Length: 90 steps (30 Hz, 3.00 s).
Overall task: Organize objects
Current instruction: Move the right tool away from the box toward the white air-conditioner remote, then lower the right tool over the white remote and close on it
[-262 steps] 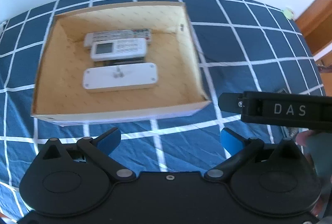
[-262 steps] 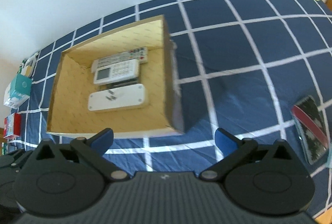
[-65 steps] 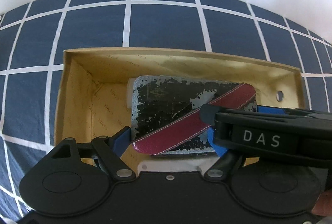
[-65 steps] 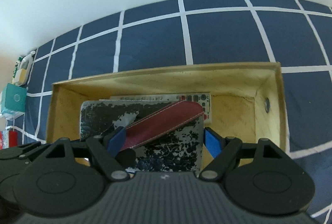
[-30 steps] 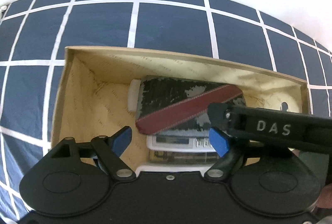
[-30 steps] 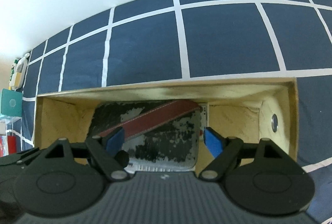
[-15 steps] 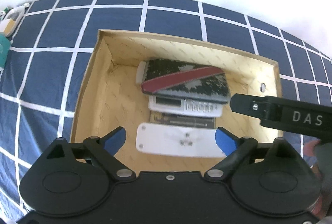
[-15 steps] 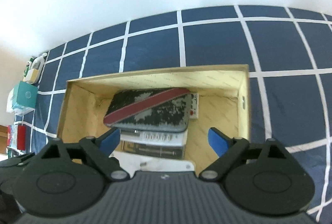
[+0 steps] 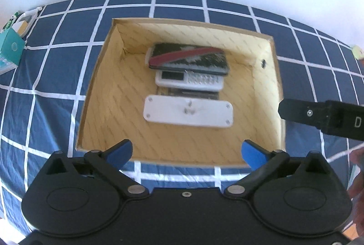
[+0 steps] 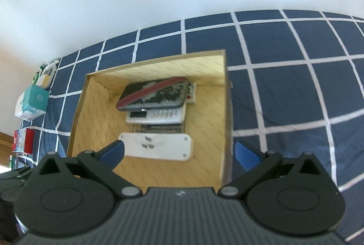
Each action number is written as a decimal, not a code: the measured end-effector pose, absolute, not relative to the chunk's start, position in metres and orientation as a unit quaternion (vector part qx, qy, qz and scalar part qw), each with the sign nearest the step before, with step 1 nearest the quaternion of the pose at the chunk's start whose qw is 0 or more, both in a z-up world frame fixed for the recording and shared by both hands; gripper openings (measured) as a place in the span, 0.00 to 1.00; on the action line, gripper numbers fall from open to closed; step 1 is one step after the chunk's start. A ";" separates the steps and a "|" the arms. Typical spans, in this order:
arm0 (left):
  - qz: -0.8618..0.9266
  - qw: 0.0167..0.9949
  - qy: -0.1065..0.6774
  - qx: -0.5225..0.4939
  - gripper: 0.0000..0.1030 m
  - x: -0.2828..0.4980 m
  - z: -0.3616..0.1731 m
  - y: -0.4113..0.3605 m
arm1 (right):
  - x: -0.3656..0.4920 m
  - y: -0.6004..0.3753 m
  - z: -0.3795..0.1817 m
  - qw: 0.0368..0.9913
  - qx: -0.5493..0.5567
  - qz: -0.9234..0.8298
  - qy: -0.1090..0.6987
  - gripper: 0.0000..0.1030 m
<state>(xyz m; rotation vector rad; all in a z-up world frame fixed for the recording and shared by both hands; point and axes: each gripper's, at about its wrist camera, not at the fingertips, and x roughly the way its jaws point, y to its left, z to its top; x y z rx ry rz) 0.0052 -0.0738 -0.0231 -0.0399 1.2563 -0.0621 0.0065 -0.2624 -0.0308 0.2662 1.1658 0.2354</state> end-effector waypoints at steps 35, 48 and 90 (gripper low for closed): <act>-0.015 0.811 0.585 -0.006 1.00 -0.134 -0.034 -0.321 | -0.147 -0.548 -0.033 0.820 0.136 0.071 0.552 1.00; 0.004 0.814 0.580 0.005 1.00 -0.169 -0.031 -0.364 | -0.172 -0.609 -0.036 0.816 0.120 0.112 0.555 1.00; 0.177 0.764 0.599 -0.162 1.00 -0.220 -0.106 -0.477 | -0.130 -0.681 -0.112 0.714 -0.155 0.298 0.614 1.00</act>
